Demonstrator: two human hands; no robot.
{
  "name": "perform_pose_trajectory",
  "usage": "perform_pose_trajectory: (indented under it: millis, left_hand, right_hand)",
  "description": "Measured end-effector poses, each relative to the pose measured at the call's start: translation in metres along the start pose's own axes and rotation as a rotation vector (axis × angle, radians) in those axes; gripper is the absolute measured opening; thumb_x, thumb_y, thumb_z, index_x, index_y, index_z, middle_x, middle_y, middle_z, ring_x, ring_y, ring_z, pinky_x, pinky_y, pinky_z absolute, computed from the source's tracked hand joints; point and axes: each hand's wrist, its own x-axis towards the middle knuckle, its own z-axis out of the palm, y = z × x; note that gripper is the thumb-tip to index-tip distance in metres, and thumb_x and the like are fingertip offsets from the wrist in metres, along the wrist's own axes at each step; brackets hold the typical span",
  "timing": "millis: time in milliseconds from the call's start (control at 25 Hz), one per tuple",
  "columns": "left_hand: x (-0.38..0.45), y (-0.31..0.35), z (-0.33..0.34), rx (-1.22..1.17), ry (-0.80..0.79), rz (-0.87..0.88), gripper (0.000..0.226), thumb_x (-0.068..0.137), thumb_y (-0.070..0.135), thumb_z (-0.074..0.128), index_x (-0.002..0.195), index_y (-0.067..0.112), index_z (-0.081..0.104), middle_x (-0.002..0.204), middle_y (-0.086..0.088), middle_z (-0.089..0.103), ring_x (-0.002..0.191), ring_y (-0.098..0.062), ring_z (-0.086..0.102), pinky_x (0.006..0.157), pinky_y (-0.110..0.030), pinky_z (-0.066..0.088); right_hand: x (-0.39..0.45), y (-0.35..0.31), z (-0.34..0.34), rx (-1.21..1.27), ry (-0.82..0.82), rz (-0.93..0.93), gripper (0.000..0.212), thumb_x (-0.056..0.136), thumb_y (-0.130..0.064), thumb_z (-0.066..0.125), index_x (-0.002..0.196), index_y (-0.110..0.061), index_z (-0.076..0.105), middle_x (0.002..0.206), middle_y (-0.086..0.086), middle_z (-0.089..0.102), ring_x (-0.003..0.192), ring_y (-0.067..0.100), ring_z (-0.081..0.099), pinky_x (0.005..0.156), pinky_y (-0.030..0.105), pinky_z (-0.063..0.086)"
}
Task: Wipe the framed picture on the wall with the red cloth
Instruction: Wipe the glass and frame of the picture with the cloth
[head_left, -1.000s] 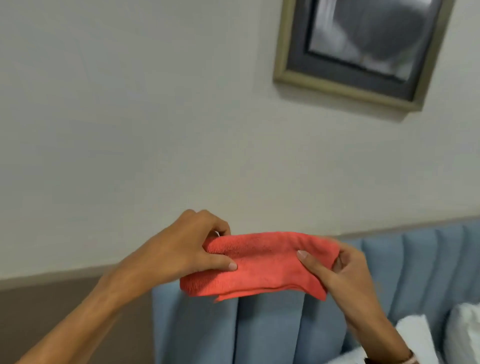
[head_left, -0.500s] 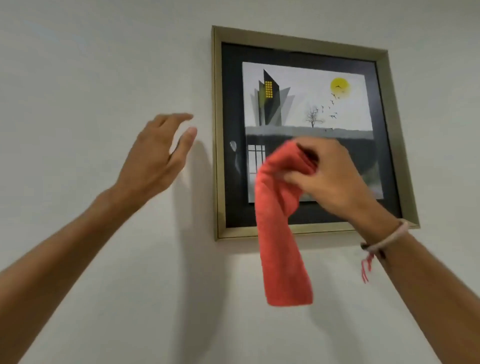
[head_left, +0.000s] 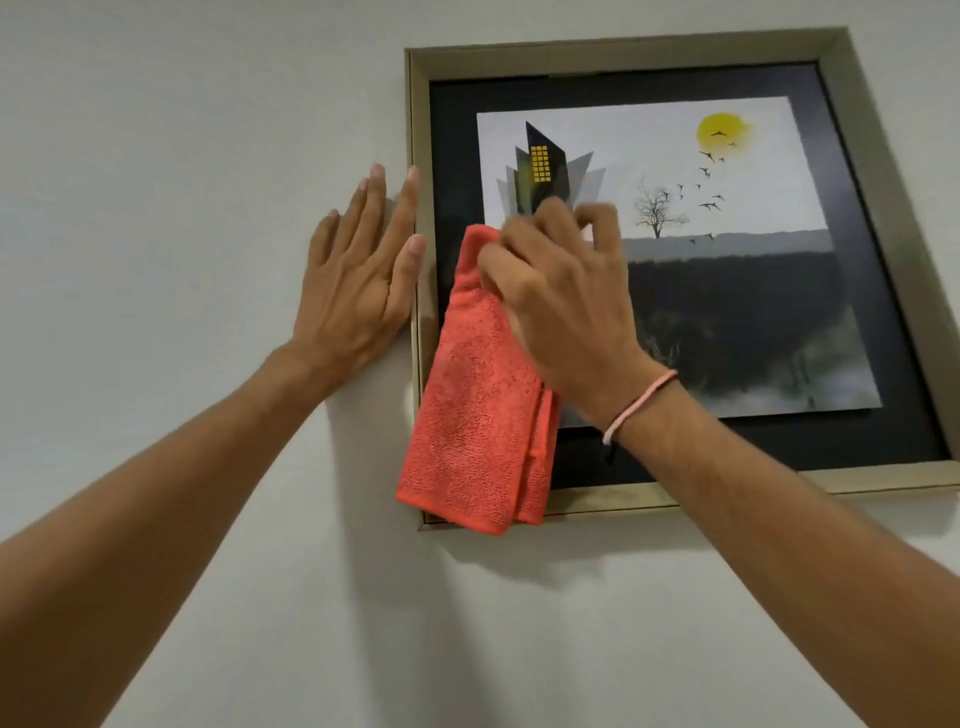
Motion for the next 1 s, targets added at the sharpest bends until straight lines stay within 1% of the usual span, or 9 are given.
perform_pose_trajectory:
  millis: [80, 160, 240, 320, 360, 520, 720, 920, 1000]
  left_hand:
    - [-0.001, -0.001, 0.002, -0.008, 0.028, -0.007, 0.061, 0.104, 0.043, 0.009, 0.164, 0.03, 0.008, 0.175, -0.005, 0.005, 0.162, -0.017, 0.005, 0.131, -0.045, 0.01]
    - [0.0, -0.002, 0.001, -0.003, 0.029, 0.004, 0.061, 0.104, 0.043, 0.01, 0.164, 0.028, 0.008, 0.175, -0.004, 0.005, 0.162, -0.017, 0.005, 0.131, -0.046, 0.01]
    - [0.001, -0.002, 0.002, -0.001, 0.02, 0.023, 0.062, 0.104, 0.042, 0.009, 0.164, 0.027, 0.006, 0.175, -0.004, 0.004, 0.162, -0.016, 0.004, 0.131, -0.047, 0.01]
    - [0.001, -0.006, 0.003, -0.001, 0.003, 0.045, 0.064, 0.102, 0.043, 0.006, 0.164, 0.025, 0.002, 0.175, -0.004, 0.0, 0.162, -0.016, 0.0, 0.131, -0.049, 0.008]
    - [0.002, -0.009, 0.002, 0.015, -0.005, 0.065, 0.065, 0.102, 0.045, 0.004, 0.164, 0.025, 0.0, 0.175, -0.004, -0.002, 0.162, -0.017, -0.002, 0.131, -0.05, 0.006]
    - [0.007, -0.028, -0.004, 0.191, -0.005, 0.182, 0.071, 0.099, 0.058, -0.004, 0.163, 0.028, -0.002, 0.174, -0.011, -0.007, 0.162, -0.024, -0.005, 0.127, -0.065, 0.002]
    - [0.011, -0.035, -0.001, 0.244, 0.004, 0.162, 0.074, 0.095, 0.066, 0.001, 0.162, 0.036, -0.003, 0.174, -0.014, -0.008, 0.162, -0.028, -0.006, 0.12, -0.076, 0.001]
    - [0.011, -0.033, -0.002, 0.19, -0.007, 0.127, 0.079, 0.09, 0.072, -0.009, 0.162, 0.039, -0.005, 0.174, -0.01, -0.011, 0.161, -0.027, -0.01, 0.12, -0.077, -0.001]
    - [0.01, -0.032, -0.002, 0.18, -0.007, 0.122, 0.082, 0.088, 0.073, -0.012, 0.162, 0.039, -0.005, 0.174, -0.01, -0.012, 0.161, -0.028, -0.01, 0.12, -0.076, -0.001]
  right_hand:
    - [-0.014, -0.006, 0.002, 0.074, -0.121, 0.025, 0.021, 0.101, -0.023, 0.057, 0.112, -0.011, 0.07, 0.111, 0.008, 0.074, 0.104, 0.029, 0.065, 0.097, 0.047, 0.047]
    - [-0.034, -0.016, 0.001, 0.117, -0.211, 0.083, 0.045, 0.103, -0.043, 0.045, 0.13, -0.011, 0.063, 0.131, 0.011, 0.069, 0.122, 0.03, 0.061, 0.11, 0.048, 0.042]
    - [-0.056, -0.028, -0.002, 0.183, -0.366, 0.11, 0.081, 0.098, -0.069, 0.025, 0.153, -0.01, 0.038, 0.161, 0.013, 0.039, 0.152, 0.029, 0.031, 0.125, 0.05, 0.024]
    - [-0.063, -0.036, 0.002, 0.199, -0.466, 0.096, 0.104, 0.088, -0.084, 0.011, 0.161, -0.01, 0.011, 0.171, 0.01, 0.006, 0.159, 0.024, -0.002, 0.129, 0.05, 0.008]
    - [-0.058, -0.037, 0.006, 0.197, -0.488, 0.094, 0.11, 0.083, -0.088, 0.008, 0.161, -0.011, 0.005, 0.171, 0.009, -0.001, 0.158, 0.023, -0.008, 0.129, 0.05, 0.004]
    - [-0.012, -0.033, 0.021, 0.178, -0.545, 0.078, 0.117, 0.077, -0.092, 0.008, 0.161, -0.011, -0.003, 0.171, 0.009, -0.008, 0.157, 0.022, -0.015, 0.129, 0.05, -0.001]
    - [0.0, -0.036, 0.016, 0.213, -0.581, 0.105, 0.12, 0.075, -0.094, 0.012, 0.16, -0.012, -0.007, 0.17, 0.007, -0.013, 0.156, 0.021, -0.02, 0.128, 0.051, -0.004]
    - [-0.07, -0.072, -0.03, 0.407, -0.668, 0.171, 0.128, 0.068, -0.102, 0.016, 0.159, -0.016, -0.012, 0.168, -0.001, -0.022, 0.153, 0.013, -0.027, 0.128, 0.045, -0.007]
    - [-0.106, -0.087, -0.049, 0.367, -0.718, 0.128, 0.13, 0.067, -0.102, 0.02, 0.161, -0.014, 0.002, 0.17, 0.0, -0.011, 0.157, 0.017, -0.011, 0.128, 0.041, 0.001]
